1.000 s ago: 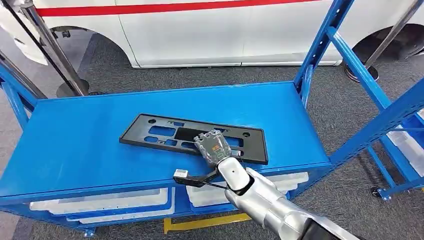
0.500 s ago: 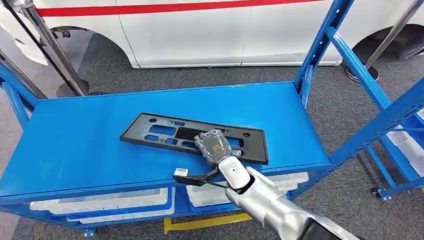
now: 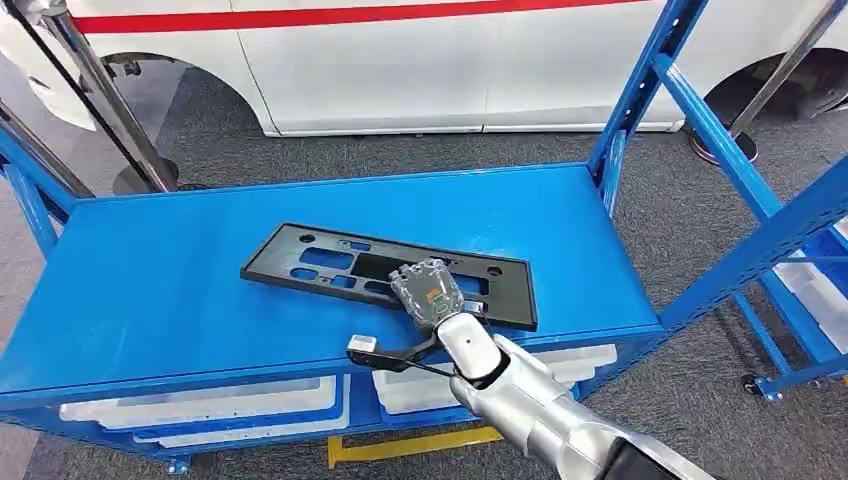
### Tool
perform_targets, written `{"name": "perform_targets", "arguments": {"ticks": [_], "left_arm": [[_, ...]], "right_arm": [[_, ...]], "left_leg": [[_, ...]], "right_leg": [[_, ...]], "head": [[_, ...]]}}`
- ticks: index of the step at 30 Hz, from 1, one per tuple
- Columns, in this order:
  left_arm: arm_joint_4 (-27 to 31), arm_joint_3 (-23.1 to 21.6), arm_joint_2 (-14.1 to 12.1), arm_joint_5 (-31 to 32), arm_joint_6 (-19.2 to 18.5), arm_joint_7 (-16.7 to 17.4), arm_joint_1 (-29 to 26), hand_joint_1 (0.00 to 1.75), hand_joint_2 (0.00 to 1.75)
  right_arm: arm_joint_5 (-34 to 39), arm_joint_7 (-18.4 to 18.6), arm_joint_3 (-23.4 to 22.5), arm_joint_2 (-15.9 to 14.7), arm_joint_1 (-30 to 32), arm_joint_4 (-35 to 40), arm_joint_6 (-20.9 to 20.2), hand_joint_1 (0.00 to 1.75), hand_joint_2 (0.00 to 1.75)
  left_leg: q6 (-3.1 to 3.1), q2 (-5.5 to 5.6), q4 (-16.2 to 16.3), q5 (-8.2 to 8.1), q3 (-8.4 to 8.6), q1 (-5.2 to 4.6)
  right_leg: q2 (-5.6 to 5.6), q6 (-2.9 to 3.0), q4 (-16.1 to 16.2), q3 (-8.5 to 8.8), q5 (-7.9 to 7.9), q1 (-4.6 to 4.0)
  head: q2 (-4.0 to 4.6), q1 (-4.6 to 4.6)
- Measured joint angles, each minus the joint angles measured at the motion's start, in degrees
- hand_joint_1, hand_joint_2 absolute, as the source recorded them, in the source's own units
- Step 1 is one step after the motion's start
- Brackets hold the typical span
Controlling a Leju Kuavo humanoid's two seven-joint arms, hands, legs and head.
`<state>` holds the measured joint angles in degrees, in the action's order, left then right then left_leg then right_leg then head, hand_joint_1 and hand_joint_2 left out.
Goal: Take the parts from the cabinet and place them on the table.
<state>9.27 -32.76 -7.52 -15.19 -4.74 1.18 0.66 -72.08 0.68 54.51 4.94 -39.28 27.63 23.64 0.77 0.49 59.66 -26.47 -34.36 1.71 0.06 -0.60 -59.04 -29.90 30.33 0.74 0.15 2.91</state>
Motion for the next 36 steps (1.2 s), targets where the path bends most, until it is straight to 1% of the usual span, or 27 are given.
{"name": "perform_targets", "arguments": {"ticks": [4, 5, 6, 10, 13, 15, 17, 19, 20, 21, 22, 24, 25, 26, 27, 28, 29, 30, 31, 32, 33, 34, 35, 36], "left_arm": [[0.0, 0.0, -0.3, -0.5, -0.7, 0.2, 0.0, 0.0, 1.75], [0.0, 0.1, -0.4, -0.9, -0.7, 0.4, 0.0, 0.0, 1.75], [0.0, 0.2, -0.5, -1.0, -0.7, 0.6, 0.0, 0.0, 1.75], [0.0, 0.3, -0.5, -1.3, -0.1, 1.6, -0.2, 0.0, 1.75], [0.0, 0.3, -0.5, -1.2, 0.4, 1.7, -0.2, 0.0, 1.75], [0.0, 0.3, -0.6, -0.9, 0.5, 1.7, -0.2, 0.0, 1.75], [0.0, 0.3, -0.8, -0.9, 0.5, 1.7, -0.3, 0.0, 1.75], [0.0, 0.3, -1.0, -0.9, 0.5, 1.7, -0.3, 0.0, 1.75], [0.0, 0.3, -1.1, -0.9, 0.5, 1.7, -0.2, 0.0, 1.75], [0.0, 0.3, -1.1, -0.9, 0.5, 1.7, -0.2, 0.0, 1.75], [0.0, 0.3, -1.1, -0.9, 0.5, 1.7, -0.2, 0.0, 1.75], [0.0, 0.3, -1.1, -0.9, 0.5, 1.7, -0.2, 0.0, 1.75], [0.0, 0.3, -1.1, -0.9, 0.5, 1.7, -0.2, 0.0, 1.75], [0.0, 0.3, -1.1, -0.9, 0.5, 1.7, -0.2, 0.0, 1.75], [0.0, 0.3, -1.1, -0.9, 0.5, 1.7, -0.3, 0.0, 1.75], [0.0, 0.3, -1.1, -0.9, 0.5, 1.7, -0.3, 0.0, 1.75], [0.0, 0.3, -1.0, -0.9, 0.5, 1.7, -0.3, 0.0, 1.75], [0.0, 0.3, -1.0, -0.9, 0.5, 1.7, -0.3, 0.0, 1.75], [0.0, 0.3, -1.0, -0.9, 0.5, 1.7, -0.3, 0.0, 1.75], [0.0, 0.3, -1.0, -0.9, 0.5, 1.7, -0.2, 0.0, 1.75], [0.0, 0.3, -1.0, -0.8, 0.5, 1.7, -0.2, 0.0, 1.75], [0.0, 0.2, -1.0, -0.9, 0.5, 1.7, -0.3, 0.0, 1.75], [0.0, 0.2, -1.0, -0.8, 0.5, 1.7, -0.3, 0.0, 1.75], [0.0, 0.2, -1.0, -0.8, 0.5, 1.7, -0.3, 0.0, 1.75]], "right_arm": [[-0.9, -1.4, -0.5, 0.0, 1.9, 2.6, 10.1, 1.75, 1.75], [-1.2, -1.5, -0.7, 0.1, 2.4, 4.2, 12.1, 1.75, 1.75], [-1.8, -1.5, -0.9, 0.1, 3.0, 5.9, 12.8, 1.75, 1.75], [-3.7, -1.1, -2.0, -0.1, 5.5, 17.8, 12.5, 1.75, 1.75], [-4.1, -1.5, -2.6, -0.6, 6.4, 24.5, 12.2, 1.75, 1.75], [-4.2, -1.6, -2.9, -1.1, 7.1, 27.8, 11.8, 1.75, 1.75], [-4.3, -1.7, -3.2, -1.8, 8.2, 31.6, 11.6, 1.75, 1.75], [-4.4, -1.7, -3.3, -2.0, 8.3, 33.4, 11.5, 1.75, 1.75], [-4.4, -1.7, -3.3, -2.1, 8.4, 34.3, 11.4, 1.75, 1.75], [-4.4, -1.7, -3.4, -2.4, 8.7, 35.0, 11.4, 1.75, 1.75], [-4.4, -1.7, -3.5, -2.5, 8.7, 35.6, 11.4, 1.75, 1.75], [-4.4, -1.8, -3.6, -2.8, 8.9, 36.3, 11.4, 1.75, 1.75], [-4.4, -1.8, -3.6, -3.0, 9.2, 36.5, 11.4, 1.75, 1.75], [-4.4, -1.8, -3.6, -3.2, 9.6, 36.6, 11.4, 1.75, 1.75], [-4.4, -1.8, -3.7, -3.3, 9.7, 36.6, 11.4, 1.75, 1.75], [-4.4, -1.8, -3.7, -3.4, 9.7, 36.6, 11.4, 1.75, 1.75], [-4.4, -1.8, -3.7, -3.5, 9.7, 36.9, 11.4, 1.75, 1.75], [-4.4, -1.8, -3.7, -3.6, 9.7, 37.1, 11.4, 1.75, 1.75], [-4.4, -1.8, -3.8, -3.6, 9.7, 37.2, 11.4, 1.75, 1.75], [-4.4, -1.9, -3.8, -3.7, 9.8, 37.4, 11.4, 1.75, 1.75], [-4.4, -1.9, -3.8, -3.8, 9.9, 37.5, 11.4, 1.75, 1.75], [-4.4, -1.9, -3.8, -3.8, 9.9, 37.5, 11.4, 1.75, 1.75], [-4.4, -1.8, -3.9, -3.8, 9.9, 37.5, 11.4, 1.75, 1.75], [-4.4, -1.9, -4.0, -3.8, 9.9, 37.6, 11.3, 1.75, 1.75]], "left_leg": [[0.0, -0.13, 0.0, 0.0, -0.06, 0.0], [0.0, -0.13, 0.0, 0.0, -0.06, 0.0], [0.0, -0.11, 0.0, 0.0, -0.07, 0.0], [-0.02, -0.08, 0.1, -0.02, -0.25, -0.05], [-0.07, -0.08, 0.1, -0.06, -0.33, -0.15], [-0.15, -0.04, 0.1, -0.11, -0.36, -0.29], [-0.33, -0.05, 0.2, -0.22, -0.49, -0.44], [-0.63, -0.09, 0.2, -0.26, -0.5, -0.56], [-1.1, -0.09, -0.6, 0.07, -0.18, -0.41], [-1.59, -0.3, -1.3, 0.41, 0.29, 0.07], [-1.89, -0.31, -1.6, 0.51, 0.44, 0.09], [-2.01, -0.32, -1.6, 0.48, 0.43, -0.01], [-2.06, -0.31, -1.6, 0.43, 0.43, -0.06], [-2.03, -0.25, -1.5, 0.37, 0.44, -0.07], [-1.94, -0.15, -1.5, 0.26, 0.55, -0.03], [-1.75, -0.07, -1.4, 0.07, 0.69, 0.03], [-1.5, 0.01, -1.3, -0.14, 0.91, 0.09], [-1.16, 0.08, -1.1, -0.46, 1.17, 0.12], [-0.75, 0.08, -1.1, -0.63, 0.9, -0.03], [-0.29, 0.14, -1.1, -0.49, 0.91, -0.05], [0.12, 0.15, -1.0, -0.41, 1.01, -0.14], [0.55, 0.17, -1.1, -0.07, 1.02, 0.03], [0.71, 0.16, -1.1, -0.03, 1.06, 0.02], [0.97, -0.12, -0.6, -1.18, 0.69, 0.27]], "right_leg": [[-0.1, 0.0, 0.0, -0.01, -0.01, 0.0], [-0.11, 0.0, 0.0, -0.02, -0.01, -0.01], [-0.08, 0.0, 0.0, -0.04, 0.0, -0.01], [-0.07, -0.02, 0.1, -0.23, -0.02, 0.04], [-0.08, -0.03, 0.1, -0.32, -0.02, 0.2], [-0.06, -0.1, 0.1, -0.3, -0.02, 0.53], [-0.06, -0.24, 0.1, -0.37, -0.04, 0.65], [-0.07, -0.6, 0.6, -0.26, -0.22, 0.76], [-0.07, -0.9, 0.8, 0.0, -0.19, 0.48], [-0.05, -1.0, 0.1, -0.01, 0.45, 0.72], [-0.06, -0.93, -2.1, -1.08, 1.94, 0.67], [-0.07, -0.97, -10.9, -5.76, 6.35, 0.63], [-0.07, -1.04, -14.9, -8.03, 7.5, 0.64], [-0.07, -1.06, -17.1, -9.57, 7.22, 0.64], [-0.06, -1.02, -16.1, -9.62, 5.13, 0.68], [-0.06, -0.94, -12.9, -8.46, 2.3, 0.74], [-0.05, -0.8, -8.2, -6.46, -0.75, 0.77], [-0.05, -0.6, -2.9, -4.25, -3.22, 0.79], [-0.17, -0.41, -1.9, -3.31, -2.02, 0.5], [-0.22, -0.22, -1.2, -3.29, -2.27, 0.09], [-0.22, -0.02, -1.0, -3.51, -2.12, 0.04], [-0.25, 0.3, -1.4, -3.66, -2.26, -0.17], [-0.23, 0.52, -1.2, -3.67, -2.37, -0.13], [0.02, 1.19, -0.5, -3.4, -2.76, 0.45]], "head": [[0.0, 0.0], [0.0, 0.0], [0.0, 0.0], [0.0, 0.0], [0.0, 0.0], [0.0, 0.0], [0.0, 0.0], [0.0, 0.02], [0.0, 0.0], [0.0, 0.0], [0.0, -0.02], [0.0, 0.0], [0.0, -0.02], [0.0, 0.0], [0.0, -0.02], [0.0, 0.0], [0.0, -0.02], [0.0, -0.02], [0.0, -0.02], [0.0, 0.02], [0.0, 0.0], [0.0, 0.02], [0.0, -0.02], [0.0, 0.02]]}}
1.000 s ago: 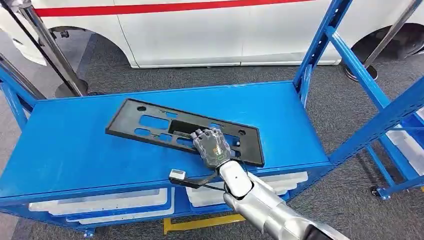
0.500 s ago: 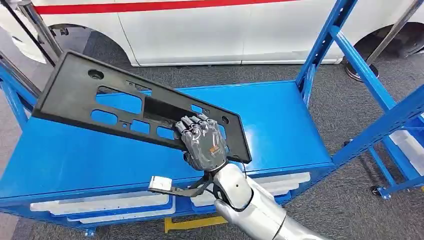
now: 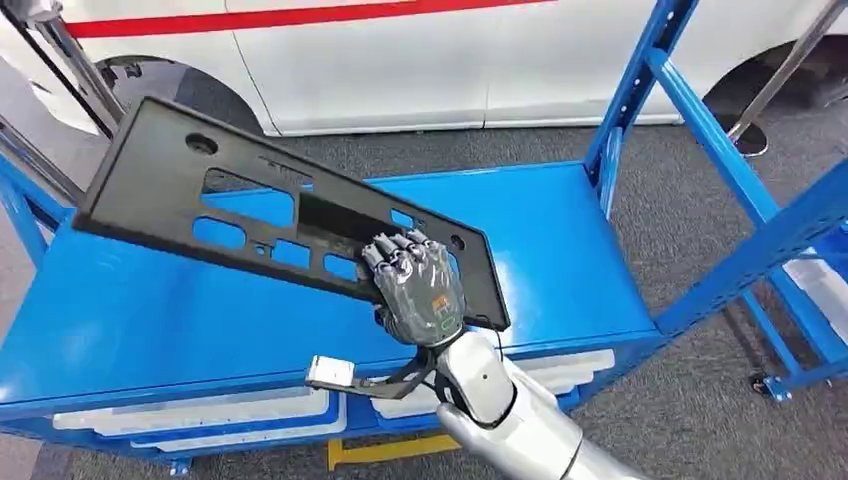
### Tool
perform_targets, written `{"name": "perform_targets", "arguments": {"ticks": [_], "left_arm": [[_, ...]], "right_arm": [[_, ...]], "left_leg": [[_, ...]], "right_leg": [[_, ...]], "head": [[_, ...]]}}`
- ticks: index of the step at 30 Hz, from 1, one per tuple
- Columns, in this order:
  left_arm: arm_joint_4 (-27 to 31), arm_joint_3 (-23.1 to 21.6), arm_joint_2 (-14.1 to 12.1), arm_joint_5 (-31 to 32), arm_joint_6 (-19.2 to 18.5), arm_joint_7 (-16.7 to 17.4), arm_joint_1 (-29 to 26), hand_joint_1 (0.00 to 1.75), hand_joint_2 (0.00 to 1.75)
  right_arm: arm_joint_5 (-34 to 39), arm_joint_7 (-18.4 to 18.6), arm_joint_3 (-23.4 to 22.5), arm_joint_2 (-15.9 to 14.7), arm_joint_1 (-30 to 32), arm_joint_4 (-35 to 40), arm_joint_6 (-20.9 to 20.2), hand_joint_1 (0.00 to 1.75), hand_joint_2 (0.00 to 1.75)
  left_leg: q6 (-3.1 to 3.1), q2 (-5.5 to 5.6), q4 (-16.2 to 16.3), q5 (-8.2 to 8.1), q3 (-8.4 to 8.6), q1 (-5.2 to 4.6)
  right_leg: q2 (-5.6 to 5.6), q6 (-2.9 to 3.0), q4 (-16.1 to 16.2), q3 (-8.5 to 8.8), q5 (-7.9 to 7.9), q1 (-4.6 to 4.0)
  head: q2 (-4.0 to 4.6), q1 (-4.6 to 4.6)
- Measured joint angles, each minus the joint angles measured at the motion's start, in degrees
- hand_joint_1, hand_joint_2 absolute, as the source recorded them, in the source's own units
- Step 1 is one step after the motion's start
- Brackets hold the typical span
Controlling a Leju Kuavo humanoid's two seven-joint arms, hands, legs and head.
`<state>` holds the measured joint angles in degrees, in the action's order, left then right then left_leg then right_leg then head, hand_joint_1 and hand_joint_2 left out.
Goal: Take the parts from the cabinet and place them on the table.
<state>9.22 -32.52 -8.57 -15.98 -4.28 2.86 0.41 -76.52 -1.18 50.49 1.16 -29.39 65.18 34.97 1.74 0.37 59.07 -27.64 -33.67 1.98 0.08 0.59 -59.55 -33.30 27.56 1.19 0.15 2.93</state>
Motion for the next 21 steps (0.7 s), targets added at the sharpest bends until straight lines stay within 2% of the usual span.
{"name": "perform_targets", "arguments": {"ticks": [1, 2, 4, 5, 6, 7, 9, 10, 11, 13, 14, 15, 16, 17, 18, 19, 20, 21], "left_arm": [[0.0, 0.0, 0.0, 0.0, 0.0, 0.0, 0.0, 0.0, 1.75], [0.0, 0.0, 0.0, 0.2, -0.1, 0.0, 0.0, 0.0, 1.75], [0.0, 0.0, 0.0, 0.8, 0.0, 0.1, 0.0, 0.0, 1.75], [0.0, -0.1, 0.1, 1.1, 0.2, 0.4, 0.0, 0.0, 1.75], [0.0, -0.2, 0.1, 1.3, 0.2, 0.5, 0.0, 0.0, 1.75], [0.0, -0.3, 0.1, 1.4, 0.3, 0.5, -0.1, 0.0, 1.75], [0.0, -0.4, 0.1, 1.4, 0.4, 0.5, 0.0, 0.0, 1.75], [0.0, -0.4, 0.1, 1.4, 0.4, 0.5, 0.1, 0.0, 1.75], [0.0, -0.4, 0.1, 1.4, 0.3, 0.5, 0.1, 0.0, 1.75], [0.0, -0.4, 0.1, 1.4, 0.1, 0.5, 0.2, 0.0, 1.75], [0.0, -0.4, 0.1, 1.3, 0.1, 0.5, 0.2, 0.0, 1.75], [0.0, -0.4, 0.2, 1.2, 0.0, 0.6, 0.1, 0.0, 1.75], [0.0, -0.4, 0.2, 1.2, 0.0, 0.7, 0.3, 0.0, 1.75], [0.0, -0.4, 0.2, 1.2, 0.0, 0.7, 0.3, 0.0, 1.75], [0.0, -0.4, 0.3, 1.2, 0.0, 0.7, 0.3, 0.0, 1.75], [0.0, -0.4, 0.4, 1.2, 0.0, 0.7, 0.3, 0.0, 1.75], [0.0, -0.4, 0.4, 1.2, 0.0, 0.7, 0.3, 0.0, 1.75], [0.0, -0.4, 0.4, 1.2, 0.0, 0.7, 0.3, 0.0, 1.75]], "right_arm": [[-0.2, -0.1, 0.0, 0.0, 0.0, 0.0, -0.2, 1.75, 1.75], [-0.4, -0.1, 0.0, 0.0, -0.1, 0.0, -0.5, 1.75, 1.75], [-0.8, -0.1, 0.0, -0.2, 0.2, 0.0, -1.4, 1.75, 1.75], [-0.8, -0.1, -0.2, -0.6, 0.5, 0.0, -1.4, 1.75, 1.75], [-0.8, 0.0, -0.3, -1.1, 0.8, 0.0, -1.4, 1.75, 1.75], [-0.7, -0.2, -0.5, -1.7, 1.1, 0.2, -1.5, 1.75, 1.75], [-0.2, -0.5, -1.0, -2.8, 1.6, 1.0, -1.9, 1.75, 1.75], [-0.2, -0.7, -1.2, -3.3, 1.7, 1.4, -2.4, 1.75, 1.75], [-0.2, -0.9, -1.3, -3.6, 1.6, 1.7, -2.8, 1.75, 1.75], [0.5, -1.5, -1.4, -4.1, 2.0, 2.3, -4.4, 1.75, 1.75], [1.1, -1.7, -1.4, -4.3, 2.0, 2.5, -5.3, 1.75, 1.75], [1.4, -1.8, -1.4, -4.5, 2.0, 2.8, -6.1, 1.75, 1.75], [1.6, -1.9, -1.4, -4.7, 2.0, 3.0, -6.3, 1.75, 1.75], [1.7, -2.0, -1.4, -4.9, 2.0, 3.3, -6.5, 1.75, 1.75], [1.7, -2.0, -1.4, -5.1, 2.0, 3.4, -6.6, 1.75, 1.75], [1.7, -2.0, -1.4, -5.2, 2.1, 3.5, -6.8, 1.75, 1.75], [1.7, -2.1, -1.4, -5.3, 2.2, 3.6, -6.9, 1.75, 1.75], [1.7, -2.1, -1.4, -5.4, 2.2, 3.6, -6.9, 1.75, 1.75]], "left_leg": [[0.06, -0.12, 1.7, -1.71, -0.5, -0.17], [0.11, -0.11, 5.4, -4.13, -1.96, -0.14], [0.37, -0.1, 14.1, -8.1, -5.37, -0.15], [0.45, -0.1, 16.8, -8.67, -6.38, -0.16], [0.42, -0.11, 16.6, -7.77, -6.04, -0.17], [0.31, -0.13, 13.9, -5.69, -4.37, -0.17], [-0.01, -0.19, 3.9, -1.04, 1.11, -0.15], [-0.28, -0.16, 1.2, -2.26, 2.61, -0.19], [-0.42, -0.03, 0.4, -1.56, 2.79, -0.67], [-0.62, 0.08, 0.4, -1.5, 2.41, -0.75], [-1.02, 0.08, 0.4, -1.24, 2.29, -0.81], [-1.86, -0.12, -0.4, -0.6, 1.93, -0.11], [-2.37, -0.33, -0.4, -0.07, 1.64, -0.28], [-2.99, -0.38, -0.4, 0.38, 1.13, -0.33], [-3.11, -0.43, -0.4, 0.77, 0.55, -0.45], [-3.22, -0.46, -0.4, 1.2, 0.0, -0.6], [-3.22, -0.47, -0.4, 1.58, -0.53, -0.68], [-3.16, -0.47, -0.3, 1.95, -1.0, -0.73]], "right_leg": [[0.0, 0.42, 0.2, 0.03, -0.18, -0.08], [0.07, 0.85, 0.2, -0.13, -0.24, -0.13], [0.2, 1.03, 0.1, -0.42, -0.34, -0.45], [0.26, 1.09, 0.0, -0.62, -0.38, -0.58], [0.29, 1.09, -0.2, -0.78, -0.39, -0.64], [0.3, 1.09, -0.5, -0.94, -0.38, -0.65], [0.28, 1.01, -1.2, -1.32, -0.33, -0.65], [0.24, 0.92, -1.3, -1.68, -0.37, -0.71], [0.08, 0.52, -1.6, -2.16, -0.64, -0.97], [-0.01, -0.35, -1.4, -2.29, -1.3, -0.89], [-0.04, -0.75, -1.3, -2.27, -1.57, -0.85], [-0.13, -1.1, -1.5, -2.61, -1.32, -0.96], [-0.09, -1.38, -2.6, -3.09, 0.6, -0.84], [-0.12, -1.57, -5.6, -4.16, 3.58, -0.78], [-0.1, -1.82, -9.8, -5.45, 6.58, -0.68], [-0.1, -2.01, -14.0, -6.66, 8.92, -0.61], [-0.1, -2.12, -16.9, -7.25, 9.86, -0.57], [-0.1, -2.11, -17.6, -6.86, 9.29, -0.54]], "head": [[0.0, -0.02], [0.0, 0.0], [0.0, -0.02], [0.0, 0.0], [0.0, 0.0], [0.0, 0.0], [0.0, 0.0], [0.0, 0.0], [0.0, -0.02], [0.0, 0.0], [0.0, -0.02], [0.0, 0.0], [0.0, -0.07], [0.0, -0.07], [0.0, -0.09], [0.0, -0.07], [0.0, -0.07], [0.0, -0.09]]}}
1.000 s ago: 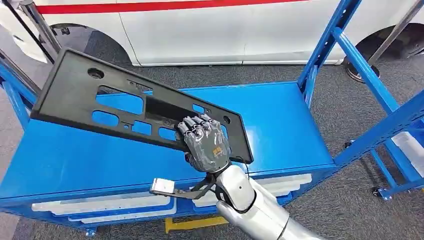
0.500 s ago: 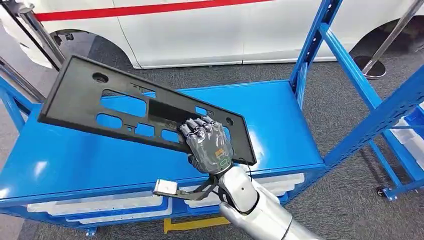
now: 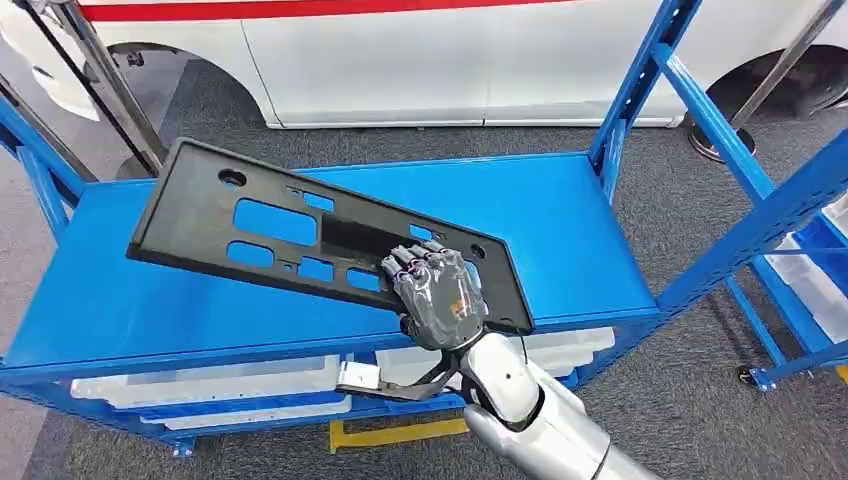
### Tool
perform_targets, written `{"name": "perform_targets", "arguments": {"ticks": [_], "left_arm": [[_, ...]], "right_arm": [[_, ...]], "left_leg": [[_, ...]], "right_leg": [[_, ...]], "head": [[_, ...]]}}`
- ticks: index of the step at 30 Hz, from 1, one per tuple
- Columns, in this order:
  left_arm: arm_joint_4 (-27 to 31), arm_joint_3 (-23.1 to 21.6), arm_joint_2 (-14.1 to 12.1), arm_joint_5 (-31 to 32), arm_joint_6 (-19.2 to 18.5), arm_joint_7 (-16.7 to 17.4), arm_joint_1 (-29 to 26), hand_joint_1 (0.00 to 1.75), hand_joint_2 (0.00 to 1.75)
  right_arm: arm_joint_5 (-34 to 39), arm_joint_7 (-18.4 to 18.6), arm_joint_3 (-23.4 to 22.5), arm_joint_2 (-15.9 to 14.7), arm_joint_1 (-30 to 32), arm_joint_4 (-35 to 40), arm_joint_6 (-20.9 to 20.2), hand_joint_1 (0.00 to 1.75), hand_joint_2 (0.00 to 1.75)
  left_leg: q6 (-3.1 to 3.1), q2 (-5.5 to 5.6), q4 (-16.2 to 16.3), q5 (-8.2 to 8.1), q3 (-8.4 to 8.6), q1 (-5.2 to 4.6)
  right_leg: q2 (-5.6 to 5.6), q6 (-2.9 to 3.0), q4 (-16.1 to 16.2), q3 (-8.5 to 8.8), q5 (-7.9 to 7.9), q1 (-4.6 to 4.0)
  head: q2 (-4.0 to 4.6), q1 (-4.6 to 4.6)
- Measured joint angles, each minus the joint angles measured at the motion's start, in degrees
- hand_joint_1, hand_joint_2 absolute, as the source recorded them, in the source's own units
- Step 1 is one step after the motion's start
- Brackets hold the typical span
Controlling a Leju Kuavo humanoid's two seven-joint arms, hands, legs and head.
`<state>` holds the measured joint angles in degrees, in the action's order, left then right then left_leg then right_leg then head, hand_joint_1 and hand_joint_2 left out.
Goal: Take the parts from the cabinet and place them on the table.
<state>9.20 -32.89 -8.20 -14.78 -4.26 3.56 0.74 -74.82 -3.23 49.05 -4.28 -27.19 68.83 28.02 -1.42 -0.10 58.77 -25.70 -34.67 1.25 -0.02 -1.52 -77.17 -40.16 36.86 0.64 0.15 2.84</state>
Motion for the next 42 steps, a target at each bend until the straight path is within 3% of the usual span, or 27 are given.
{"name": "perform_targets", "arguments": {"ticks": [1, 3, 5, 8, 9, 10, 11, 13, 14, 16, 18, 19, 20, 21, 24, 25, 28, 29, 30, 32, 34, 35, 36, 37, 39, 40, 42], "left_arm": [[0.0, 0.0, 0.0, 0.0, 0.0, 0.0, 0.0, 0.0, 1.75], [0.0, 0.0, 0.1, 0.0, 0.0, 0.0, 0.0, 0.0, 1.75], [0.0, 0.0, 0.4, 0.0, 0.0, 0.0, 0.1, 0.0, 1.75], [0.0, 0.0, 0.4, 0.0, 0.0, 0.0, 0.0, 0.0, 1.75], [-0.1, 0.0, 0.4, 0.0, 0.0, 0.0, -0.3, 0.0, 1.75], [-0.2, 0.0, 0.4, 0.0, 0.0, 0.0, -0.2, 0.0, 1.75], [-0.2, 0.0, 0.4, 0.0, 0.0, 0.0, 0.0, 0.0, 1.75], [-0.2, 0.0, 0.4, 0.0, 0.0, 0.1, 0.0, 0.0, 1.75], [-0.2, 0.0, 0.5, 0.0, 0.0, 0.1, 0.0, 0.0, 1.75], [-0.2, 0.0, 0.4, 0.0, 0.0, 0.1, 0.0, 0.0, 1.75], [-0.2, 0.0, 0.4, 0.0, 0.0, 0.1, 0.1, 0.0, 1.75], [-0.2, 0.0, 0.4, -0.1, 0.0, 0.1, 0.2, 0.0, 1.75], [-0.2, 0.0, 0.5, -0.1, 0.0, 0.1, 0.3, 0.0, 1.75], [-0.2, 0.0, 0.4, -0.1, 0.0, 0.1, 0.3, 0.0, 1.75], [-0.2, -0.1, 0.5, -0.2, 0.0, 0.0, 0.3, 0.0, 1.75], [-0.3, -0.1, 0.5, -0.2, 0.0, 0.1, 0.4, 0.0, 1.75], [-0.3, -0.1, 0.5, -0.2, 0.0, 0.1, 0.4, 0.0, 1.75], [-0.3, -0.1, 0.5, -0.2, 0.0, 0.1, 0.4, 0.0, 1.75], [-0.3, -0.1, 0.5, -0.3, 0.0, 0.1, 0.4, 0.0, 1.75], [-0.3, -0.1, 0.5, -0.4, 0.0, 0.1, 0.4, 0.0, 1.75], [-0.3, -0.1, 0.5, -0.5, 0.0, 0.1, 0.4, 0.0, 1.75], [-0.3, -0.1, 0.7, -0.5, 0.0, 0.0, 0.4, 0.0, 1.75], [-0.3, -0.1, 0.7, -0.5, 0.0, 0.0, 0.4, 0.0, 1.75], [-0.3, -0.1, 0.7, -0.5, 0.0, 0.0, 0.4, 0.0, 1.75], [-0.3, -0.1, 0.7, -0.6, 0.0, 0.0, 0.3, 0.0, 1.75], [-0.4, -0.1, 0.7, -0.6, 0.0, 0.0, 0.2, 0.0, 1.75], [-0.4, -0.1, 0.7, -0.7, -0.1, 0.0, 0.3, 0.0, 1.75]], "right_arm": [[0.0, 0.0, 0.0, -0.1, 0.0, 0.0, 0.0, 1.75, 1.75], [0.0, 0.0, 0.0, -0.2, -0.1, 0.2, -0.1, 1.75, 1.75], [0.0, 0.0, 0.0, -0.2, -0.2, 0.6, 0.0, 1.75, 1.75], [0.0, 0.0, 0.0, -0.3, -0.2, 0.8, 0.0, 1.75, 1.75], [0.0, 0.0, -0.1, -0.3, -0.2, 1.0, -0.1, 1.75, 1.75], [0.0, 0.0, -0.1, -0.3, -0.3, 1.0, -0.1, 1.75, 1.75], [0.0, 0.0, -0.1, -0.3, -0.3, 1.1, -0.1, 1.75, 1.75], [0.0, 0.0, -0.1, -0.3, -0.3, 1.1, -0.1, 1.75, 1.75], [0.0, 0.0, -0.1, -0.3, -0.2, 1.1, -0.1, 1.75, 1.75], [0.0, -0.1, 0.0, -0.3, -0.1, 1.1, -0.1, 1.75, 1.75], [0.0, -0.1, 0.0, -0.3, -0.1, 1.1, -0.1, 1.75, 1.75], [0.0, -0.1, -0.1, -0.3, -0.2, 1.1, -0.1, 1.75, 1.75], [0.0, -0.1, -0.1, -0.3, -0.2, 1.2, -0.1, 1.75, 1.75], [0.1, -0.1, -0.1, -0.3, -0.1, 1.3, -0.3, 1.75, 1.75], [0.2, -0.1, -0.1, -0.3, -0.1, 1.4, -0.7, 1.75, 1.75], [0.3, -0.1, -0.1, -0.5, -0.1, 1.4, -0.9, 1.75, 1.75], [0.8, -0.1, -0.1, -0.7, -0.1, 1.4, -1.4, 1.75, 1.75], [1.0, -0.1, -0.1, -0.7, -0.1, 1.4, -1.7, 1.75, 1.75], [1.2, -0.1, -0.1, -0.7, 0.0, 1.4, -2.0, 1.75, 1.75], [2.3, -0.3, -0.1, -0.7, 0.0, 1.4, -3.5, 1.75, 1.75], [2.9, -0.3, -0.1, -0.7, 0.0, 1.6, -4.3, 1.75, 1.75], [3.0, -0.4, -0.1, -0.7, -0.2, 1.8, -4.5, 1.75, 1.75], [3.2, -0.5, -0.1, -0.7, -0.3, 2.2, -4.8, 1.75, 1.75], [3.4, -0.5, -0.1, -0.7, -0.4, 2.3, -5.1, 1.75, 1.75], [4.0, -0.6, -0.1, -0.7, -0.5, 2.5, -5.9, 1.75, 1.75], [4.2, -0.6, -0.1, -0.7, -0.5, 2.5, -6.4, 1.75, 1.75], [4.4, -0.6, -0.1, -0.6, -0.6, 2.5, -6.7, 1.75, 1.75]], "left_leg": [[0.08, 0.01, 0.1, 0.34, -0.47, -0.02], [0.34, 0.13, 0.1, 1.01, -1.12, -0.1], [1.0, 0.21, 0.2, 1.71, -1.61, -0.28], [2.08, 0.21, -0.6, 3.27, -1.74, 0.07], [2.5, 0.3, -0.7, 3.35, -2.0, -0.25], [2.54, 0.28, 0.1, 1.47, -2.57, -0.01], [2.59, 0.27, 2.6, -2.04, -3.47, 0.03], [2.93, 0.25, 10.4, -8.08, -5.17, 0.05], [3.11, 0.26, 14.5, -9.59, -5.89, 0.05], [3.32, 0.25, 16.9, -7.31, -4.94, 0.08], [3.48, 0.22, 10.4, -2.77, 0.36, 0.26], [3.47, 0.22, 5.7, -2.72, 3.8, 0.38], [3.5, 0.29, 0.8, -4.93, 6.98, -0.01], [2.78, 0.52, -1.0, -5.96, 7.66, -0.12], [1.7, 0.4, -0.6, -4.79, 6.08, -0.18], [1.09, -0.06, -0.7, -4.05, 5.94, 0.14], [-0.04, -0.15, -0.6, -2.21, 3.49, -0.1], [-0.15, -0.17, -0.5, -1.53, 2.51, -0.23], [-0.13, -0.18, -0.3, -0.97, 1.61, -0.34], [-0.07, -0.18, 0.0, 0.07, -0.07, -0.59], [0.04, -0.05, 0.0, 1.04, -1.15, -0.9], [0.24, -0.06, 0.0, 1.45, -1.45, -0.93], [0.62, -0.03, 0.1, 1.96, -1.66, -1.0], [1.06, -0.04, -0.3, 2.64, -1.81, -0.72], [1.79, 0.0, -1.1, 3.94, -1.91, -0.56], [2.05, 0.05, -1.0, 3.29, -2.35, -0.6], [2.45, 0.1, 3.0, -3.09, -3.67, -0.48]], "right_leg": [[0.0, 0.08, 1.7, 1.6, -1.79, 0.02], [-0.03, 0.67, 11.3, 8.01, -6.13, -0.01], [-0.18, 1.5, 18.8, 12.26, -5.47, -0.55], [-0.15, 2.11, 18.8, 11.51, -6.48, -0.96], [0.08, 2.77, 19.7, 10.98, -7.49, -0.29], [0.48, 3.24, 20.0, 10.68, -8.29, -0.24], [0.45, 3.97, 20.0, 9.82, -8.99, -0.21], [0.51, 3.92, 19.9, 8.32, -10.04, -0.31], [0.59, 3.88, 19.7, 7.42, -10.63, -0.36], [0.72, 3.7, 19.0, 5.45, -11.56, -0.31], [0.75, 3.23, 17.8, 3.4, -12.22, -0.1], [0.74, 2.92, 17.1, 2.7, -12.44, -0.06], [0.7, 2.64, 16.4, 1.91, -12.6, -0.42], [0.73, 2.21, 16.2, 1.74, -12.95, -0.4], [0.71, 1.18, 16.6, 1.39, -14.66, -0.54], [0.49, 0.86, 16.0, 0.97, -13.23, -0.2], [0.33, 0.36, 7.0, -1.54, -3.52, -0.1], [0.33, 0.26, 2.6, -2.38, -1.54, -0.09], [0.32, 0.27, 0.0, -2.49, -1.59, -0.09], [0.28, 0.72, 1.4, 0.44, -5.46, -0.13], [0.15, 1.94, 10.0, 7.17, -8.15, -0.56], [-0.04, 2.87, 15.1, 10.57, -6.44, -0.96], [0.04, 3.03, 19.3, 12.72, -5.2, -0.97], [-0.05, 2.92, 19.2, 12.42, -5.47, -1.28], [0.01, 3.56, 19.8, 11.94, -6.86, -1.56], [0.3, 3.91, 20.9, 11.75, -7.91, -0.55], [0.62, 4.61, 21.0, 10.2, -9.36, -0.76]], "head": [[0.0, 0.02], [0.0, 0.02], [0.0, 0.04], [0.0, 0.02], [0.0, 0.02], [0.0, 0.04], [0.0, 0.04], [0.0, 0.02], [0.0, 0.04], [0.0, 0.04], [0.0, 0.04], [0.0, 0.04], [0.0, 0.06], [0.0, 0.0], [0.0, 0.02], [0.0, 0.02], [0.0, 0.0], [0.0, -0.02], [0.0, 0.0], [0.0, 0.0], [0.0, 0.0], [0.0, 0.04], [0.0, 0.04], [0.0, 0.02], [0.0, 0.0], [0.0, 0.0], [0.0, 0.02]]}}
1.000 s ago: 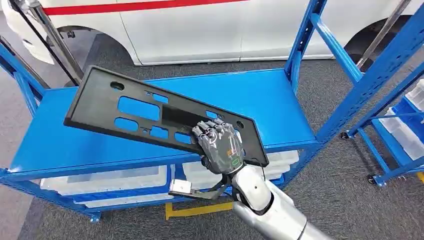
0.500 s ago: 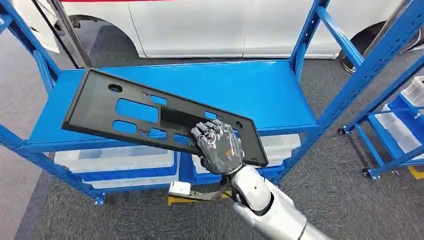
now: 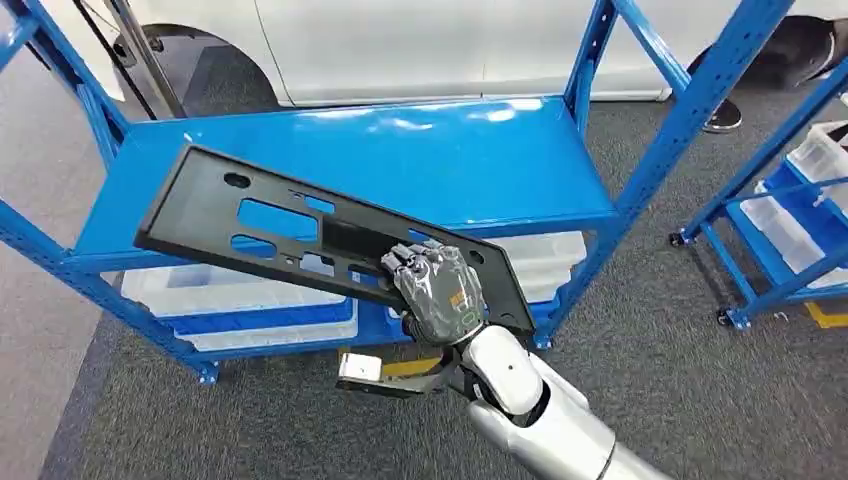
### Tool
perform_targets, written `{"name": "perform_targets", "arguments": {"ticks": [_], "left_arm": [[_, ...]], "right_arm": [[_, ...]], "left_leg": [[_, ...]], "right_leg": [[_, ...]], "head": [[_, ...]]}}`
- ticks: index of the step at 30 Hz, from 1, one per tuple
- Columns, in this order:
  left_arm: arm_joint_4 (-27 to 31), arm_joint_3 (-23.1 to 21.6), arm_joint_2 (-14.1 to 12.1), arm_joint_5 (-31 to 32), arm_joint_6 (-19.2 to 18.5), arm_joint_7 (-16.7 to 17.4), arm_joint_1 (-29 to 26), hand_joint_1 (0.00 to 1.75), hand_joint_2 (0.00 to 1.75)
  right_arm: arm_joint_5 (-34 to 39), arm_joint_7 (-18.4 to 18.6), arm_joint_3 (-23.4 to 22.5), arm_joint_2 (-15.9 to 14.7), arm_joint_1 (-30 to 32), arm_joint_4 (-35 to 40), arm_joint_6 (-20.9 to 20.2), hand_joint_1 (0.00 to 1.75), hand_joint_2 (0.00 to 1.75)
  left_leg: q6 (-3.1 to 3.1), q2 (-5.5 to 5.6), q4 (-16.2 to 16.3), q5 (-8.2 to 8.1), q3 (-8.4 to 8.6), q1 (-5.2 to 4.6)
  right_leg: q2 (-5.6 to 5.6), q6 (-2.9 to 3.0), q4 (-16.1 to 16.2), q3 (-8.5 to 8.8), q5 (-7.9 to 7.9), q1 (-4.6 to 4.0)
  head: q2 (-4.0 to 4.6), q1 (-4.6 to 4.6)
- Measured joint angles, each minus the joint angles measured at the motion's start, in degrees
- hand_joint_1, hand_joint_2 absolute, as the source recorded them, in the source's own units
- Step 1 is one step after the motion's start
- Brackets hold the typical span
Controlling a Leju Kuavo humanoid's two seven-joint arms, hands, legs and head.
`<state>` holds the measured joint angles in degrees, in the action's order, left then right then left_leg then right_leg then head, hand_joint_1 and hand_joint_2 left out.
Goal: Take the parts from the cabinet and place them on the table.
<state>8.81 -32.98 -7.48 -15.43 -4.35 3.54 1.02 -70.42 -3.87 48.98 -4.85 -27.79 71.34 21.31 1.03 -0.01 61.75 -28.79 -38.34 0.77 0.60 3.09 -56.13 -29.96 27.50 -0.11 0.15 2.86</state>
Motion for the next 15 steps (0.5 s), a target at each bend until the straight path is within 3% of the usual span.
{"name": "perform_targets", "arguments": {"ticks": [1, 2, 3, 4, 5, 6, 7, 8, 9, 10, 12, 13, 14, 15], "left_arm": [[0.0, 0.0, 0.0, 0.0, 0.0, 0.0, 0.0, 0.0, 1.75], [0.0, 0.0, 0.0, 0.0, 0.0, 0.0, 0.0, 0.0, 1.75], [0.0, 0.0, 0.0, -0.2, 0.0, 0.0, 0.0, 0.0, 1.75], [0.0, 0.0, 0.0, -0.3, 0.0, 0.0, 0.0, 0.0, 1.75], [0.0, 0.0, -0.1, -0.4, 0.0, 0.0, 0.0, 0.0, 1.75], [0.0, 0.0, -0.1, -0.6, 0.0, 0.0, 0.0, 0.0, 1.75], [0.0, 0.0, -0.1, -0.6, 0.0, 0.0, 0.0, 0.0, 1.75], [0.0, 0.0, -0.1, -0.7, -0.1, 0.0, 0.1, 0.0, 1.75], [0.0, 0.0, -0.1, -0.9, -0.1, 0.0, 0.1, 0.0, 1.75], [0.0, 0.0, -0.1, -1.0, -0.1, 0.0, 0.0, 0.0, 1.75], [0.0, 0.0, -0.1, -1.0, -0.3, -0.3, 0.1, 0.0, 1.75], [0.0, 0.0, -0.1, -0.9, -0.6, -0.4, -0.1, 0.0, 1.75], [0.0, 0.0, -0.1, -0.4, -1.1, -0.2, -0.1, 0.0, 1.75], [0.0, -0.2, -0.1, 0.0, -1.3, 0.2, -0.1, 0.0, 1.75]], "right_arm": [[0.1, 0.0, 0.0, 0.0, 0.0, 0.0, -0.1, 1.75, 1.75], [0.2, 0.0, 0.0, 0.0, 0.0, 0.0, -0.4, 1.75, 1.75], [0.3, 0.0, 0.0, 0.0, 0.1, 0.0, -0.7, 1.75, 1.75], [0.4, 0.0, 0.0, 0.0, 0.1, 0.0, -0.8, 1.75, 1.75], [0.4, 0.0, 0.1, 0.0, 0.1, 0.0, -0.8, 1.75, 1.75], [0.4, 0.0, 0.1, 0.0, 0.1, 0.0, -0.9, 1.75, 1.75], [0.5, 0.0, 0.1, 0.0, 0.2, 0.2, -0.9, 1.75, 1.75], [0.6, 0.0, 0.1, 0.0, 0.2, 0.6, -1.1, 1.75, 1.75], [0.7, 0.1, 0.1, 0.0, 0.2, 1.0, -1.2, 1.75, 1.75], [0.7, 0.1, 0.1, -0.1, 0.2, 1.3, -1.4, 1.75, 1.75], [0.9, 0.1, 0.1, -0.2, 0.4, 1.7, -1.9, 1.75, 1.75], [1.1, 0.1, 0.1, -0.5, 0.6, 1.9, -2.1, 1.75, 1.75], [1.4, 0.1, 0.0, -0.7, 0.7, 2.3, -2.4, 1.75, 1.75], [1.6, 0.1, 0.0, -1.1, 0.8, 2.7, -2.8, 1.75, 1.75]], "left_leg": [[0.23, -0.01, 4.1, -3.47, -0.84, 0.06], [0.49, -0.01, 8.6, -5.78, -1.67, 0.08], [0.72, -0.02, 12.0, -6.21, -2.11, 0.1], [0.95, -0.02, 13.4, -4.84, -1.73, 0.22], [1.15, -0.02, 12.7, -2.36, -0.32, 0.38], [1.36, -0.03, 9.6, 0.18, 2.26, 0.57], [1.55, -0.04, 5.5, 1.19, 5.32, 0.78], [1.72, -0.01, 0.5, -0.69, 8.31, 0.94], [1.34, 0.24, -3.4, -2.23, 10.67, 0.31], [0.6, 0.29, -3.8, -2.71, 10.72, 0.33], [-0.1, 0.28, -3.7, -2.17, 9.95, 0.0], [-1.01, 0.02, -4.3, -1.56, 9.53, 0.68], [-1.58, -0.55, -4.3, -1.1, 9.45, 0.62], [-2.14, -0.72, -4.3, -0.73, 9.05, 0.62]], "right_leg": [[0.01, -0.01, -0.2, -0.86, -0.57, -0.03], [0.06, -0.05, -0.4, -1.84, -1.12, -0.05], [0.13, -0.1, -0.9, -2.87, -1.58, -0.02], [0.21, -0.2, -1.4, -3.94, -1.97, 0.07], [0.27, -0.42, -2.0, -5.09, -2.37, 0.2], [0.28, -0.74, -2.7, -6.3, -2.64, 0.39], [0.27, -1.03, -3.5, -7.22, -2.86, 0.55], [0.26, -1.33, -4.3, -8.18, -3.04, 0.47], [0.31, -1.69, -4.8, -8.79, -3.27, 0.37], [0.31, -2.02, -4.8, -9.1, -3.96, 0.32], [0.14, -2.74, -4.3, -9.35, -4.88, 0.2], [-0.06, -3.09, -4.4, -9.57, -4.82, 0.31], [-0.19, -3.46, -5.3, -9.92, -3.0, 0.5], [-0.31, -3.69, -7.8, -10.75, -0.2, 0.54]], "head": [[0.0, 0.0], [0.0, 0.0], [0.0, 0.0], [0.0, 0.0], [0.0, 0.0], [0.0, 0.0], [0.0, 0.0], [0.0, 0.0], [0.0, 0.0], [0.0, -0.04], [0.0, -0.04], [0.0, -0.04], [0.0, -0.07], [0.0, -0.13]]}}
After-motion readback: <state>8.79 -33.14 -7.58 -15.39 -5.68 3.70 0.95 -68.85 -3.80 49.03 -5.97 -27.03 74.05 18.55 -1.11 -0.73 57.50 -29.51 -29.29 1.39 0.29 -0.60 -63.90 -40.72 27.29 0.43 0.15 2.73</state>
